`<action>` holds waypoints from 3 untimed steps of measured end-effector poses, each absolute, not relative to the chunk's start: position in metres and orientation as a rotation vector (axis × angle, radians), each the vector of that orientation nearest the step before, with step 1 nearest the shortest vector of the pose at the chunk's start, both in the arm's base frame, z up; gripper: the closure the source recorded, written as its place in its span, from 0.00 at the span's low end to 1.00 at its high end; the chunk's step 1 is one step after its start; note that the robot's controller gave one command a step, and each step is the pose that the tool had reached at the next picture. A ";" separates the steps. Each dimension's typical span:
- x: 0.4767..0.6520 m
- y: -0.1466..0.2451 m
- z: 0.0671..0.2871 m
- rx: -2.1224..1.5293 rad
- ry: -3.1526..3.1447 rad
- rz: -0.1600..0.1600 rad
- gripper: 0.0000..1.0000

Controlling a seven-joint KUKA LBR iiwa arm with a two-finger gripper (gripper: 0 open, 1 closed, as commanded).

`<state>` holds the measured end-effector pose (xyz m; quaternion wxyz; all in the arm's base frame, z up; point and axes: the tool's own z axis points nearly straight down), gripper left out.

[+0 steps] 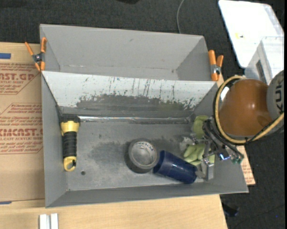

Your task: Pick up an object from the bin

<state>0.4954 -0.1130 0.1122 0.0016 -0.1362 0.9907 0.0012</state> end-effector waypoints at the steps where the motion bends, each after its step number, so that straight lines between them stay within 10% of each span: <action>1: 0.488 -0.152 0.069 -0.363 3.108 0.004 0.00; 2: 0.521 -0.147 0.070 -1.439 2.782 0.013 1.00; 3: 0.521 -0.148 0.070 -1.438 2.781 0.013 1.00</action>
Offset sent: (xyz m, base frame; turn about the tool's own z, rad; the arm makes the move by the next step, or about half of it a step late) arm 0.0247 -0.0436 -0.0422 -0.6812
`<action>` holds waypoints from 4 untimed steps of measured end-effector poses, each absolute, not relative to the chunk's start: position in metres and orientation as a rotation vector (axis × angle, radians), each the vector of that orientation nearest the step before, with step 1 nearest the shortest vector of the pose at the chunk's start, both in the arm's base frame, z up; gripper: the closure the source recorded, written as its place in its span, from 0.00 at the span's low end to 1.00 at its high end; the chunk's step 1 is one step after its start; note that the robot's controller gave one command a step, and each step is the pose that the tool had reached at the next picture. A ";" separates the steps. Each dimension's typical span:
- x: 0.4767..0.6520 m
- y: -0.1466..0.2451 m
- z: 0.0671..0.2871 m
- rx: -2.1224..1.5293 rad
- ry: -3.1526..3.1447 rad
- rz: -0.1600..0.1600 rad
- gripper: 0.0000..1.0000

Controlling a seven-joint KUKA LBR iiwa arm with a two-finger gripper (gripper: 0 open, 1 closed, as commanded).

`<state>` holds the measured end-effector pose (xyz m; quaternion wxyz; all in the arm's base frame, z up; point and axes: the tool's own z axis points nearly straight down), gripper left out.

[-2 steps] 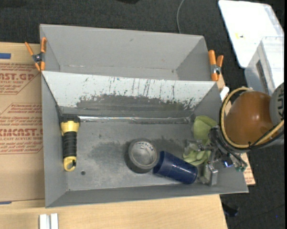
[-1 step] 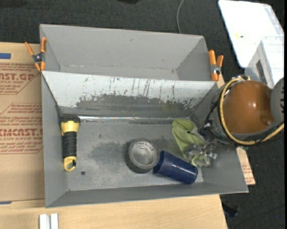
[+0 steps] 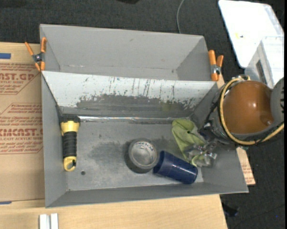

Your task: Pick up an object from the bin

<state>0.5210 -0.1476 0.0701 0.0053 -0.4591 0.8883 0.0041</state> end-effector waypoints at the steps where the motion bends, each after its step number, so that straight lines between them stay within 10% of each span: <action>1: 0.520 -0.148 0.080 -1.442 2.783 0.013 1.00; 4: 0.519 -0.147 0.150 -1.439 2.787 0.016 1.00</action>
Offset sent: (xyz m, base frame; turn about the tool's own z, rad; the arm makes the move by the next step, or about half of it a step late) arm -0.0007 0.0001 0.0169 -0.0020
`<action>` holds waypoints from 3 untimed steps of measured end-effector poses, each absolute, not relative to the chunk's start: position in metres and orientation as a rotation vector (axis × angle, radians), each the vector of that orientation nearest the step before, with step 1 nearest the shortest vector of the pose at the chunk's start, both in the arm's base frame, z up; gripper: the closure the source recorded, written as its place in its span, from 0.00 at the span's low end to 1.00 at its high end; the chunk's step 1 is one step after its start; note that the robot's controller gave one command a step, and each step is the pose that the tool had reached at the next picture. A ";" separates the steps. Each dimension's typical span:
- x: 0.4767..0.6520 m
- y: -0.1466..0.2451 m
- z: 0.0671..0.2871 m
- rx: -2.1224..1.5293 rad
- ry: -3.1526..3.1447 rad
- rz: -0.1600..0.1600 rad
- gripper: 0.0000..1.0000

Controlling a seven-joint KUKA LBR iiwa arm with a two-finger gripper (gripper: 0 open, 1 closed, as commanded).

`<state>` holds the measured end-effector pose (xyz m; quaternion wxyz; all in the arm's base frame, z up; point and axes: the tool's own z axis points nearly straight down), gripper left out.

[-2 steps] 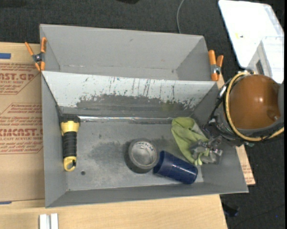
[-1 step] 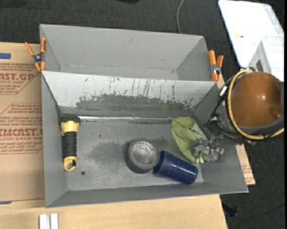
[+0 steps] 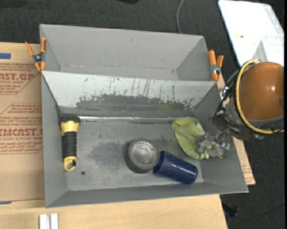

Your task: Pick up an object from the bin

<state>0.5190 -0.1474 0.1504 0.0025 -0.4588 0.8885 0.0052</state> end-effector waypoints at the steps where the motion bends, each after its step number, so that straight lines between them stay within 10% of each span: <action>1: 0.520 -0.147 0.189 -1.438 2.786 0.017 1.00; 3: 0.521 -0.146 0.238 -1.433 2.782 0.010 1.00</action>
Offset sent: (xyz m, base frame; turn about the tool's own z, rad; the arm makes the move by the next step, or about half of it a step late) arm 0.0006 0.0003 0.0910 0.0001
